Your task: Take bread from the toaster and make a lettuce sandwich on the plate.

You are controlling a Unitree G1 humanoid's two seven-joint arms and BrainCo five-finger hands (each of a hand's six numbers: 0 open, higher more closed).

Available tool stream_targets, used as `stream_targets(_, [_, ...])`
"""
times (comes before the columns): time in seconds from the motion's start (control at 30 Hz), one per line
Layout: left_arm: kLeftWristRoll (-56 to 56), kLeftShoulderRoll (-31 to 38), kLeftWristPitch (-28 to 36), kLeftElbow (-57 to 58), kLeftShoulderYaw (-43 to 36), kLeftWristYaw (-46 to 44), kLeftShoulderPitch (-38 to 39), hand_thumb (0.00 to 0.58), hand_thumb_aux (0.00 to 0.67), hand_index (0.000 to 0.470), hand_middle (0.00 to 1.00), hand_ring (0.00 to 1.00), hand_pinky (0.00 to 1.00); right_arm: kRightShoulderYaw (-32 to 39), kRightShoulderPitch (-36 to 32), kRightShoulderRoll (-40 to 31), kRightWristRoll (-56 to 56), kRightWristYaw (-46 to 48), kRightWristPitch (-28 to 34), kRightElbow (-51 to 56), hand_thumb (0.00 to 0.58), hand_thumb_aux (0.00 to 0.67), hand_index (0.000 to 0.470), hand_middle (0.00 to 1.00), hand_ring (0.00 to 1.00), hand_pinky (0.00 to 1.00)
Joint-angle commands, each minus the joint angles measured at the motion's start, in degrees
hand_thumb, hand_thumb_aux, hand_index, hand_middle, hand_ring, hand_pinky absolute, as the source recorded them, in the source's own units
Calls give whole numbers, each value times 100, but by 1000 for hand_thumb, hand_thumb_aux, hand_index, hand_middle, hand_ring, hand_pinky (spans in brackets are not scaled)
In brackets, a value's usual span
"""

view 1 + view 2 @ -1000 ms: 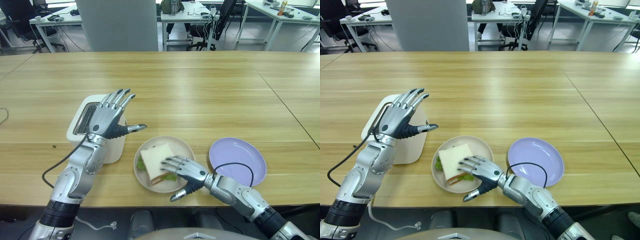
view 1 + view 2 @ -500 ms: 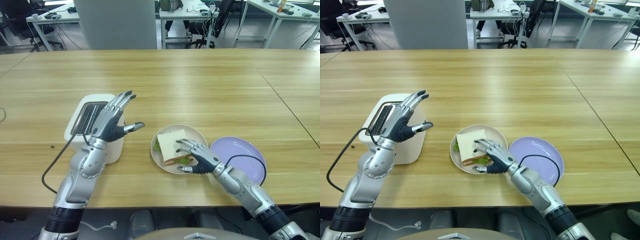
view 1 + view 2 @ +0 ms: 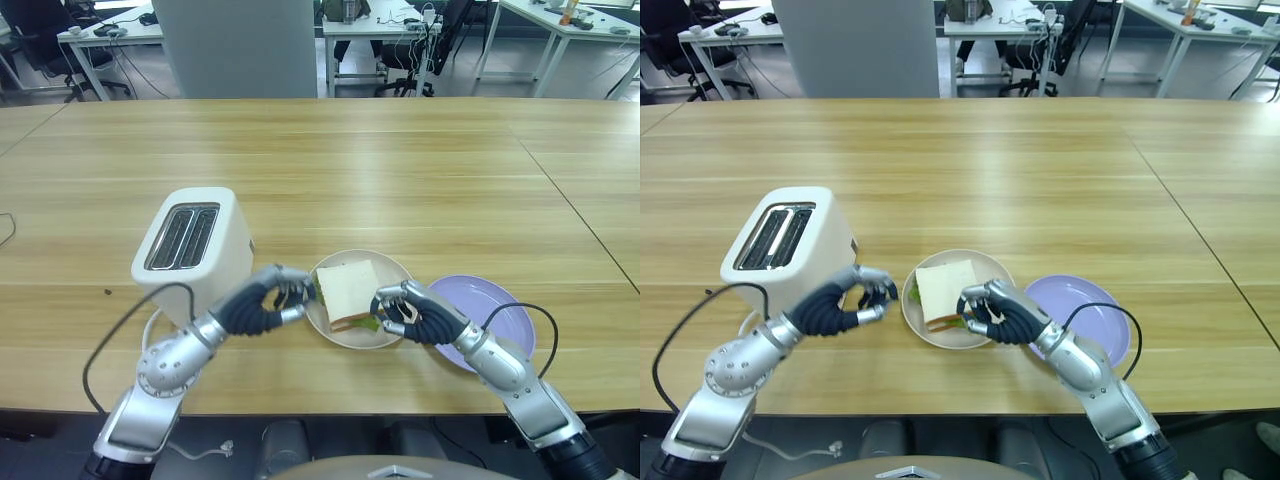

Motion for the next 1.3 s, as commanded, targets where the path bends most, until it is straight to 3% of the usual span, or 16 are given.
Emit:
stream_targets(0.03, [976, 149, -123, 416, -514, -193, 70, 580, 670, 460, 1000, 1000, 1000, 314, 281, -289, -772, 358, 168, 139, 580, 670, 460, 1000, 1000, 1000])
stream_targets(0.33, [3069, 4, -226, 1133, -1353, 176, -262, 580, 670, 460, 1000, 1000, 1000, 889, 324, -374, -2574, 125, 438, 756, 580, 670, 460, 1000, 1000, 1000])
stream_targets(0.73, [4355, -310, -121, 2070, -1897, 617, -936, 580, 670, 460, 1000, 1000, 1000, 1175, -441, 61, -3271, -435, 624, 1726, 580, 670, 460, 1000, 1000, 1000])
stream_targets(0.93, [4818, -642, 170, 3249, -2196, 773, -1894, 580, 670, 460, 1000, 1000, 1000, 1473, -1852, 858, -3535, -1053, 706, 3334, 580, 670, 460, 1000, 1000, 1000])
stream_targets(1.1, [5578, -1078, 972, 5133, -2390, 1723, -3521, 580, 670, 460, 1000, 1000, 1000, 1709, -3428, 1485, -3801, -1984, 742, 5234, 580, 670, 460, 1000, 1000, 1000])
stream_targets(1.3, [5745, -1496, 1341, 7183, -2579, 3002, -4980, 580, 670, 460, 1000, 1000, 1000, 1849, -4940, 1980, -3830, -3017, 769, 7290, 580, 670, 460, 1000, 1000, 1000])
